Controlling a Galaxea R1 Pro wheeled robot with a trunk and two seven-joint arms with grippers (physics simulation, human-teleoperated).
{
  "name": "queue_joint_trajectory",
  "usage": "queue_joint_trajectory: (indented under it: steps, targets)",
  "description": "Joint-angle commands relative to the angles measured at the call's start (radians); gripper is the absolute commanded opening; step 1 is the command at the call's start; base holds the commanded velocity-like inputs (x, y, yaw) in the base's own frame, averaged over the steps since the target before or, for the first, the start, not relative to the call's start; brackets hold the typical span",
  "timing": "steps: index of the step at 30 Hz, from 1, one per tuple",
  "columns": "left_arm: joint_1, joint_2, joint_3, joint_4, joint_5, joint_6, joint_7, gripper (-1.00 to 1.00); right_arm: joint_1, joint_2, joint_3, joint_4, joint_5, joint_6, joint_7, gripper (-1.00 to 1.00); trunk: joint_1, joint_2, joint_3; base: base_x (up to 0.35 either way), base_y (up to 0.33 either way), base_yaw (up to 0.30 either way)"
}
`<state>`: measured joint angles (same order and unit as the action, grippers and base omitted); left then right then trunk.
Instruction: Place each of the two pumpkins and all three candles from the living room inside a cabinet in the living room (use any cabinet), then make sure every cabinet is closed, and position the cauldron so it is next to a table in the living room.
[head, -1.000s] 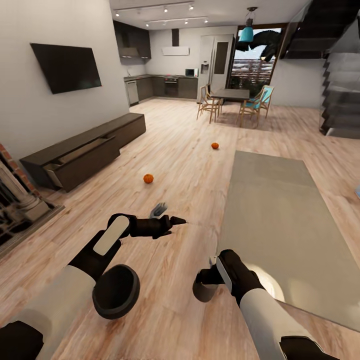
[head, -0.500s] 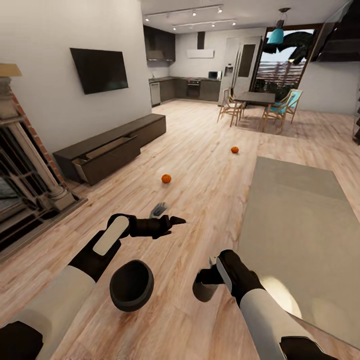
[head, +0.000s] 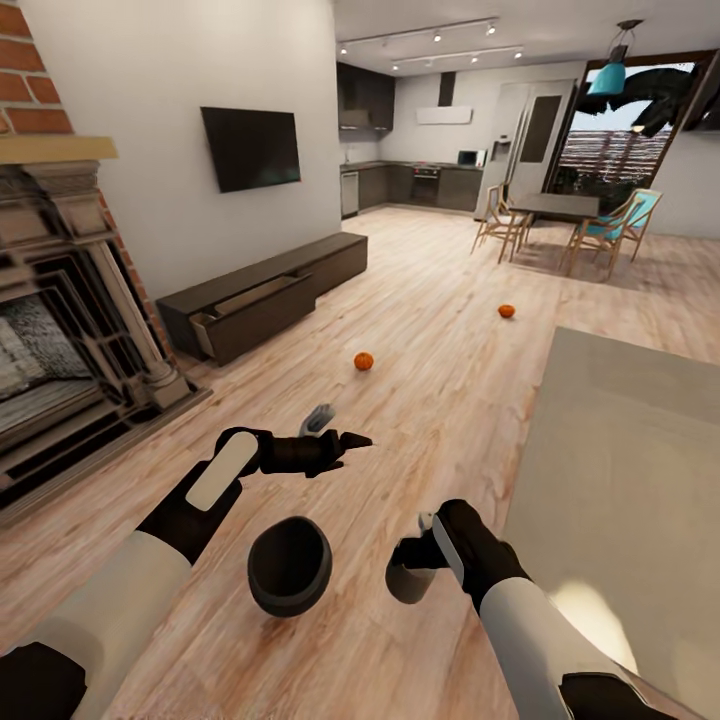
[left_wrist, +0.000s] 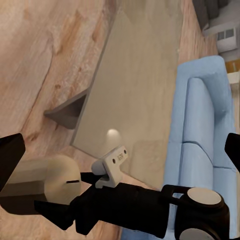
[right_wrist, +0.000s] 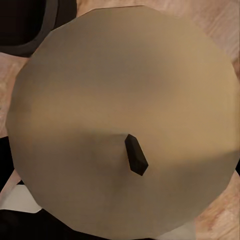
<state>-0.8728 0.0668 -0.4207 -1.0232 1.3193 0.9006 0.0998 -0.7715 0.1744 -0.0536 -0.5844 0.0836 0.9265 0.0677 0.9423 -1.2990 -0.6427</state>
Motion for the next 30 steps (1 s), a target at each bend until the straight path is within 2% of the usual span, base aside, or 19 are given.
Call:
queue_joint_trajectory:
  steps: [1, 30]
  targets:
    - [0.0, 0.0, 0.0, 0.0, 0.0, 0.0, 0.0, 1.0, 0.0, 0.0, 0.0, 0.0, -0.002, 0.0, 0.0, -1.0, 0.0, 0.0, 0.001, 0.0, 0.0, 0.235]
    - [0.0, -0.001, -0.001, 0.001, -0.003, 0.0, -0.002, 1.0, 0.001, 0.0, 0.0, 0.0, -0.002, 0.0, -0.002, -1.0, 0.0, 0.0, 0.032, 0.0, 0.0, 0.235]
